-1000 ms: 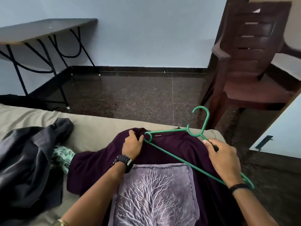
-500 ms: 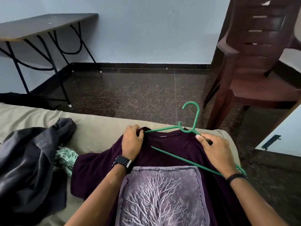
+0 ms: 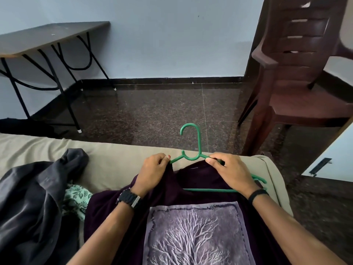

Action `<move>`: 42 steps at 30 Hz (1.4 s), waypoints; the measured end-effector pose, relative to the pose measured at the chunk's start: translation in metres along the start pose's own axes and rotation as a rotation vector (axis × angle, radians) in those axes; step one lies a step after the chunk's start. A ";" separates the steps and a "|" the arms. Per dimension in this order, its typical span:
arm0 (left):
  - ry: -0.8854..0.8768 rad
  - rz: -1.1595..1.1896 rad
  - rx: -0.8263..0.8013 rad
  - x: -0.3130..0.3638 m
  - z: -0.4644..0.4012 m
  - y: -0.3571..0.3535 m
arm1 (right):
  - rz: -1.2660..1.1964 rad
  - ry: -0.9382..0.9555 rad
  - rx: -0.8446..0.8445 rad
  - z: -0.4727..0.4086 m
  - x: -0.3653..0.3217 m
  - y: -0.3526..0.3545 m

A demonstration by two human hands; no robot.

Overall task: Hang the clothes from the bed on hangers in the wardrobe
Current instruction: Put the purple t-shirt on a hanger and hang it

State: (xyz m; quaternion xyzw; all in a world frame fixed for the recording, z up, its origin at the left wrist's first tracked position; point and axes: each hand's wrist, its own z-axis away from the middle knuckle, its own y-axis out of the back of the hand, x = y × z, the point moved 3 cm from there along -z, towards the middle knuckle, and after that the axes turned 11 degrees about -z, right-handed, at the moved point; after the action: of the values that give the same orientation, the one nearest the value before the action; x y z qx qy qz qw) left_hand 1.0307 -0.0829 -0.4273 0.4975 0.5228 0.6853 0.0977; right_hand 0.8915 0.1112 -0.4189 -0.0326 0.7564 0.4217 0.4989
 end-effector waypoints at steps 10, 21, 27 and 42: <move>-0.233 0.085 -0.286 0.001 -0.010 0.026 | -0.127 -0.031 -0.019 -0.001 -0.005 -0.014; -0.313 -0.065 -0.106 0.017 -0.014 0.036 | -0.002 0.180 0.172 0.000 -0.028 -0.015; -0.231 -0.081 0.028 0.005 -0.019 0.031 | -0.097 0.278 0.096 0.034 -0.018 -0.031; -0.388 -0.160 0.107 0.010 -0.008 0.043 | 0.335 -0.359 -0.031 0.032 0.022 -0.035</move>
State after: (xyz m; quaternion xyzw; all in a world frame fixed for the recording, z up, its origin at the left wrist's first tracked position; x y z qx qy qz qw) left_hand 1.0366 -0.0999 -0.3865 0.5813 0.5677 0.5382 0.2241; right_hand 0.9202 0.1181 -0.4623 0.1612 0.6438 0.5093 0.5479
